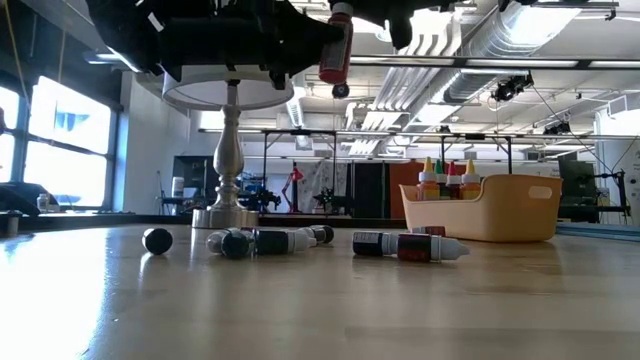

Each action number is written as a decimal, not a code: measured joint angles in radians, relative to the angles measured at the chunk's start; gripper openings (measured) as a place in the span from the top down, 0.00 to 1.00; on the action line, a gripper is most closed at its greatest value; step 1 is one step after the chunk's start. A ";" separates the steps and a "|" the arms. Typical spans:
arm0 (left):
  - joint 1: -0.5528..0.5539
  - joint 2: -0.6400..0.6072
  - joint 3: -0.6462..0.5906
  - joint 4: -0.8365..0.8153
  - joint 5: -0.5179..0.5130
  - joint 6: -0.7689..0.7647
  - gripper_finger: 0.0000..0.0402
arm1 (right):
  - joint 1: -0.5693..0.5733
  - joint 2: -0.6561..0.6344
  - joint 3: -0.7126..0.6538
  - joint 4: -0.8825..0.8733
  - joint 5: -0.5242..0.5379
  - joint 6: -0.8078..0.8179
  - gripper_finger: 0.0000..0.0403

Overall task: Pick & Place food coloring
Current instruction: Put the large orange food coloring bottle into the yellow bin

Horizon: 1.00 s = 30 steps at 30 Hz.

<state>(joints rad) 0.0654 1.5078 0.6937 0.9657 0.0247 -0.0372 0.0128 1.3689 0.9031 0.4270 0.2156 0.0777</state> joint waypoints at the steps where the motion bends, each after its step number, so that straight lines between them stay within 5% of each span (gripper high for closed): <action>1: 0.000 0.000 0.000 -0.001 0.000 0.000 0.67 | 0.000 0.000 0.000 0.000 -0.001 0.000 0.87; 10: 0.000 -0.001 0.000 0.001 0.000 0.002 0.67 | 0.000 0.000 -0.001 0.005 -0.009 -0.013 0.89; 21: 0.000 -0.002 0.002 0.004 -0.010 0.002 0.67 | 0.026 0.001 -0.001 -0.004 0.048 -0.052 0.51; 30: 0.000 -0.003 0.005 0.040 0.013 0.005 0.67 | 0.029 0.004 -0.003 -0.072 0.135 -0.057 0.46</action>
<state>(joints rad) 0.0658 1.5043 0.6991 1.0057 0.0373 -0.0319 0.0414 1.3727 0.8997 0.3549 0.3502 0.0211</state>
